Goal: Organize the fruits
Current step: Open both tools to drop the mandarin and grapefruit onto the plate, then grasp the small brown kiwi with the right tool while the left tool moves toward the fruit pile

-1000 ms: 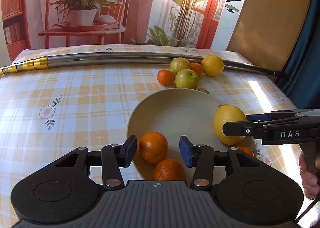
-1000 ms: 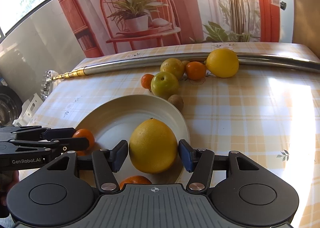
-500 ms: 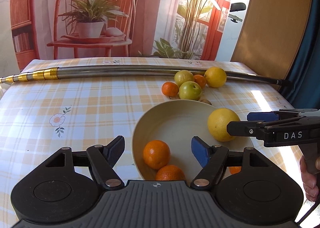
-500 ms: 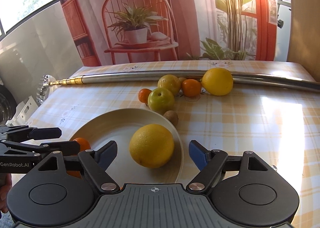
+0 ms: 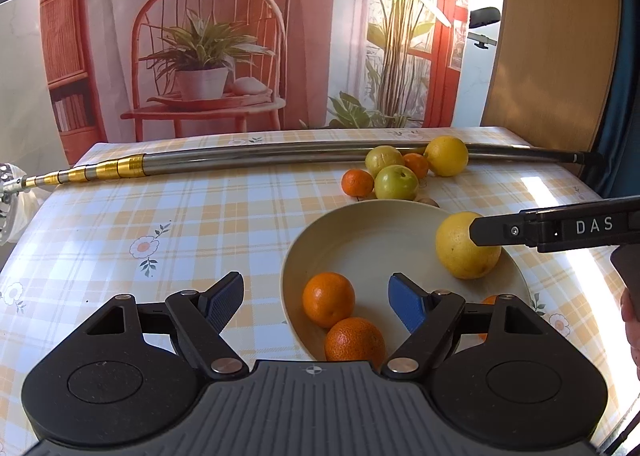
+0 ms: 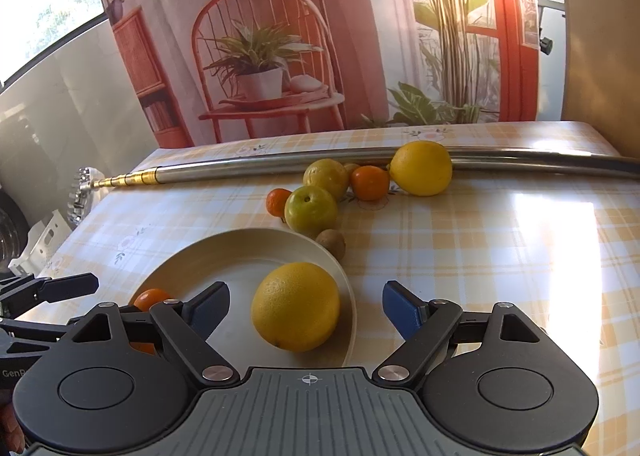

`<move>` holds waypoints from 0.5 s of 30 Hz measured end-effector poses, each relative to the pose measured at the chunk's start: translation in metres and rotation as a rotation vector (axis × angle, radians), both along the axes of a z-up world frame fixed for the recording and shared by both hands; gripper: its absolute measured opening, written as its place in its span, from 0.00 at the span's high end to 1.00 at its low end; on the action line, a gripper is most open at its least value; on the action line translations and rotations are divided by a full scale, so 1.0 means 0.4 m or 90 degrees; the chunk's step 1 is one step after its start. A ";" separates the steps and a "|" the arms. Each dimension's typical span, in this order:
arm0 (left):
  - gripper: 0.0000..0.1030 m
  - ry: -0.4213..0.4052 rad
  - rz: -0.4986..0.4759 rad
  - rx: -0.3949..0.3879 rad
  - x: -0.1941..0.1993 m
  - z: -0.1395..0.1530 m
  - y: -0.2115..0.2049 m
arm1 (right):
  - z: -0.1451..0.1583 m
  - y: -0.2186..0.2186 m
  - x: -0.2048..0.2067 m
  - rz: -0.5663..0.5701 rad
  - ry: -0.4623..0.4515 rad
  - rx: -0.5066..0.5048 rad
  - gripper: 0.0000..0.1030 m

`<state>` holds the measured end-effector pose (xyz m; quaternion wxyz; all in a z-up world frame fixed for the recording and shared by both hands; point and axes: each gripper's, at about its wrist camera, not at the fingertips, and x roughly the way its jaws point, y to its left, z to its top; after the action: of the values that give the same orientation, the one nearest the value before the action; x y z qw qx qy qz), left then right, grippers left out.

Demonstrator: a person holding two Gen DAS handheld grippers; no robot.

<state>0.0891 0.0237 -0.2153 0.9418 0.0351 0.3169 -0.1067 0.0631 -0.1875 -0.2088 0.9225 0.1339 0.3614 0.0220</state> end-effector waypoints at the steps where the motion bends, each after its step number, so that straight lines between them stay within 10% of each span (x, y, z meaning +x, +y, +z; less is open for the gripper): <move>1: 0.21 -0.001 -0.003 0.003 -0.001 0.000 -0.002 | -0.001 -0.001 0.000 -0.001 0.000 0.000 0.21; 15: 0.21 0.001 0.015 -0.003 -0.001 0.000 0.003 | -0.002 -0.009 -0.005 -0.010 -0.003 0.005 0.26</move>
<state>0.0885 0.0249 -0.2153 0.9428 0.0291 0.3178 -0.0960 0.0611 -0.1911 -0.2094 0.9229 0.1405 0.3581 0.0167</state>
